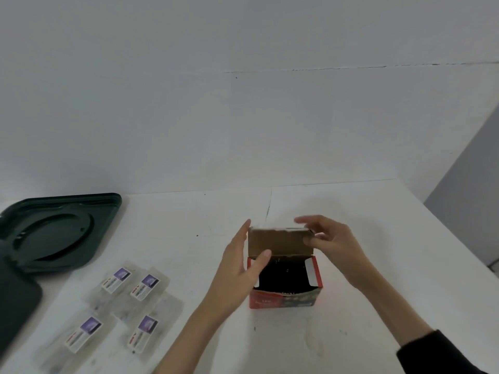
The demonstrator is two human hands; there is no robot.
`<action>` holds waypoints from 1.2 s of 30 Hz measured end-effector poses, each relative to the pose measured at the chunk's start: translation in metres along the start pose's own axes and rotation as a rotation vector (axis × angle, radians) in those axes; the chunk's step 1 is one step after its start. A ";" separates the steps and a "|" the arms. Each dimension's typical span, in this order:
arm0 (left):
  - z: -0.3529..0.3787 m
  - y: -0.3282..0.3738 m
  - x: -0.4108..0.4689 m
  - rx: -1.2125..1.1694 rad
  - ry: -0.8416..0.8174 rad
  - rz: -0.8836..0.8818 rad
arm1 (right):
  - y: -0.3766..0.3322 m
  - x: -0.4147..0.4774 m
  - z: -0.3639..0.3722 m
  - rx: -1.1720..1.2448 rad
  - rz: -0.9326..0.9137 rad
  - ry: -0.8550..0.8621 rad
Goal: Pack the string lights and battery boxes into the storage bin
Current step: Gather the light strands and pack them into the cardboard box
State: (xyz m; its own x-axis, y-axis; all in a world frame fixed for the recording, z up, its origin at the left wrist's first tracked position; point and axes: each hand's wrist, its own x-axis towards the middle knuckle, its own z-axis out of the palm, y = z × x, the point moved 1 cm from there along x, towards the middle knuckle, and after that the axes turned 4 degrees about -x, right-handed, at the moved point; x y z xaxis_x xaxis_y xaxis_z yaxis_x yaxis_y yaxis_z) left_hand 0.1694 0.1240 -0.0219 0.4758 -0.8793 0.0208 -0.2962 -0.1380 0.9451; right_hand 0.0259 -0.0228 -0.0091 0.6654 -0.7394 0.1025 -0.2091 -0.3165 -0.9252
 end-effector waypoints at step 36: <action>0.011 -0.053 -0.023 0.865 0.014 0.718 | 0.054 -0.061 0.013 -0.713 -0.601 0.010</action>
State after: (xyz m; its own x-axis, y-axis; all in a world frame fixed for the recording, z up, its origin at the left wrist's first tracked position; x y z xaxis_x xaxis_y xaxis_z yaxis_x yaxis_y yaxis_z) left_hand 0.1649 0.1460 -0.0758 -0.0288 -0.8777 0.4784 -0.9779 0.1239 0.1683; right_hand -0.0165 0.0126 -0.0702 0.7995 -0.3367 0.4975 -0.2241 -0.9355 -0.2730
